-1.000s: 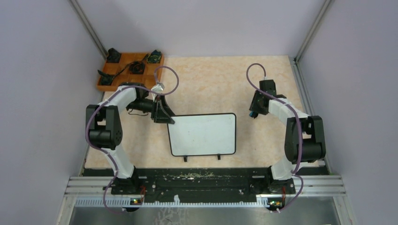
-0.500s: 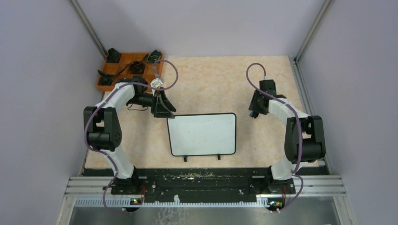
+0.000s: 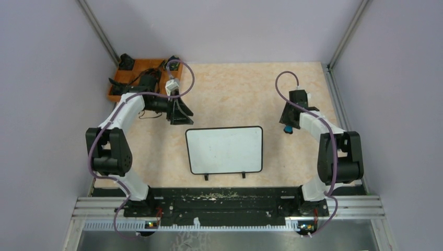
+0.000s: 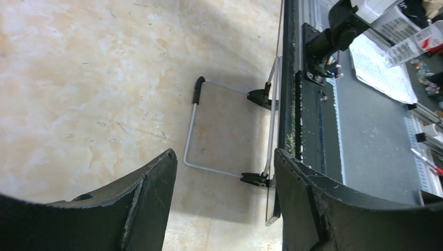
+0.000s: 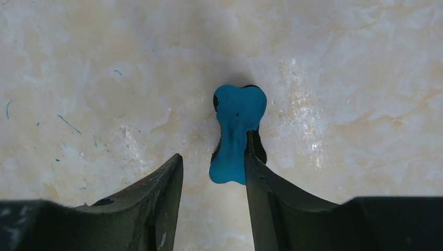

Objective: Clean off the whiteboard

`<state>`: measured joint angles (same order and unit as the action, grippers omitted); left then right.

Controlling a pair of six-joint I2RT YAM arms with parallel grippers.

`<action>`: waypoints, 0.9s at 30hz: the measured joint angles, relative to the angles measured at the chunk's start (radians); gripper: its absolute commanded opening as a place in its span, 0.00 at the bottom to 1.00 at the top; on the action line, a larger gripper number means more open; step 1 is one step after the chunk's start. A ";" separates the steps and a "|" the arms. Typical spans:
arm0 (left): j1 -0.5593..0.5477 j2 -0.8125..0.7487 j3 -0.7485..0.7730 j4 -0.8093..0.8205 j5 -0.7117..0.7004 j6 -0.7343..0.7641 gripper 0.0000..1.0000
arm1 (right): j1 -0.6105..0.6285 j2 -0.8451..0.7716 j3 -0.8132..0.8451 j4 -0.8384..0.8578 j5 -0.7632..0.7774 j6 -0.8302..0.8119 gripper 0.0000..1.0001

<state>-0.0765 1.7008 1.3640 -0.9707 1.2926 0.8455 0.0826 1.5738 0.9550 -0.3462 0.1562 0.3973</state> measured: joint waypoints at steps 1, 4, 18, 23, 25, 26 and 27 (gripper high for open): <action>0.001 -0.003 0.000 0.014 -0.005 -0.014 0.74 | 0.000 -0.004 -0.004 -0.003 0.009 0.001 0.47; 0.008 -0.021 -0.006 0.074 -0.025 -0.061 0.74 | 0.000 -0.011 -0.013 -0.005 0.030 0.007 0.47; 0.235 -0.093 -0.098 0.411 -0.114 -0.335 0.72 | 0.002 -0.051 -0.026 0.005 0.051 0.015 0.47; 0.275 -0.156 -0.222 0.615 -0.269 -0.490 0.73 | 0.015 -0.069 -0.045 0.022 0.053 0.014 0.47; 0.269 -0.207 -0.300 0.701 -0.355 -0.539 0.73 | 0.027 -0.073 -0.047 0.024 0.059 0.013 0.47; 0.265 -0.233 -0.338 0.742 -0.400 -0.569 0.73 | 0.035 -0.073 -0.047 0.027 0.064 0.012 0.47; 0.256 -0.257 -0.377 0.785 -0.457 -0.589 0.73 | 0.045 -0.073 -0.047 0.029 0.070 0.010 0.47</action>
<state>0.1799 1.4433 0.9871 -0.1856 0.8360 0.2562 0.1276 1.5005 0.9077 -0.3168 0.2260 0.4072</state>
